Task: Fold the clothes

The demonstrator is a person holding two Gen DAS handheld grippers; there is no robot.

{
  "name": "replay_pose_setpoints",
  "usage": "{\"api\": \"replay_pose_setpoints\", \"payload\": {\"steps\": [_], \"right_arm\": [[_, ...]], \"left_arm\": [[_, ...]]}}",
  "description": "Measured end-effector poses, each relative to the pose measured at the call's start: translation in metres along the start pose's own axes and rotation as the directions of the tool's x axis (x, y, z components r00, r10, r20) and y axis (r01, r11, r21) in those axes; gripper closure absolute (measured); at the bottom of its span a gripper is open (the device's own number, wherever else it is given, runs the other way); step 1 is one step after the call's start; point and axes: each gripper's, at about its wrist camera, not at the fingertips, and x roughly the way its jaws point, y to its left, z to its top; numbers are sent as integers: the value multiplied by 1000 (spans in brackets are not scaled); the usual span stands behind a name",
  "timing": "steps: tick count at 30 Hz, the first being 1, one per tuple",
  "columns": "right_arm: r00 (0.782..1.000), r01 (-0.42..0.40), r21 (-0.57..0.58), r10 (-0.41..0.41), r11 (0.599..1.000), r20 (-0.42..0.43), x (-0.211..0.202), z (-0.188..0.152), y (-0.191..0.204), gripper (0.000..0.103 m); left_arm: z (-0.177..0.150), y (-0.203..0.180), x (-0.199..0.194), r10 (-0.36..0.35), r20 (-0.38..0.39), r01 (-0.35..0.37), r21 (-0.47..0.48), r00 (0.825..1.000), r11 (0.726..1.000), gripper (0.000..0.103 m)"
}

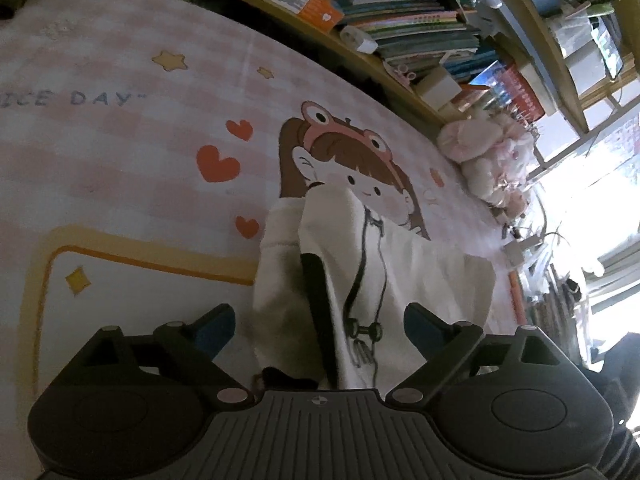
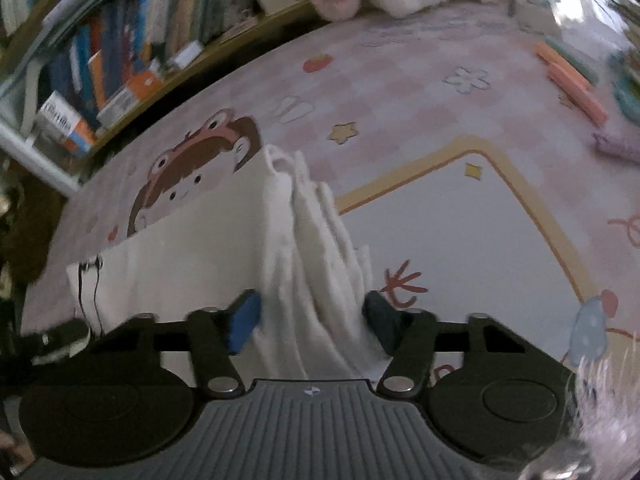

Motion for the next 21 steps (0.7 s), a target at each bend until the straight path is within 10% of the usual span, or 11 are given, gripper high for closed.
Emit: {"api": "replay_pose_setpoints", "payload": {"steps": [3,9,17,21], "right_arm": [[1000,-12,-38,12,999,17,-6,-5,5,74],[998,-17,-70,20,997,56,-36,-28,13,82],[999,-36,31,37,999,-25,-61,-50,-18,81],[998,-36,89,40,995,-47,-61,-51,-37,63]], "left_arm": [[-1,-3,6,-9,-22,9,-8,1000,1000,48],[-5,-7,2,-12,-33,13,18,999,1000,77],[-23,-10,-10,-52,-106,54,14,993,998,79],[-29,-6,-10,-44,-134,45,1,990,999,53]]}}
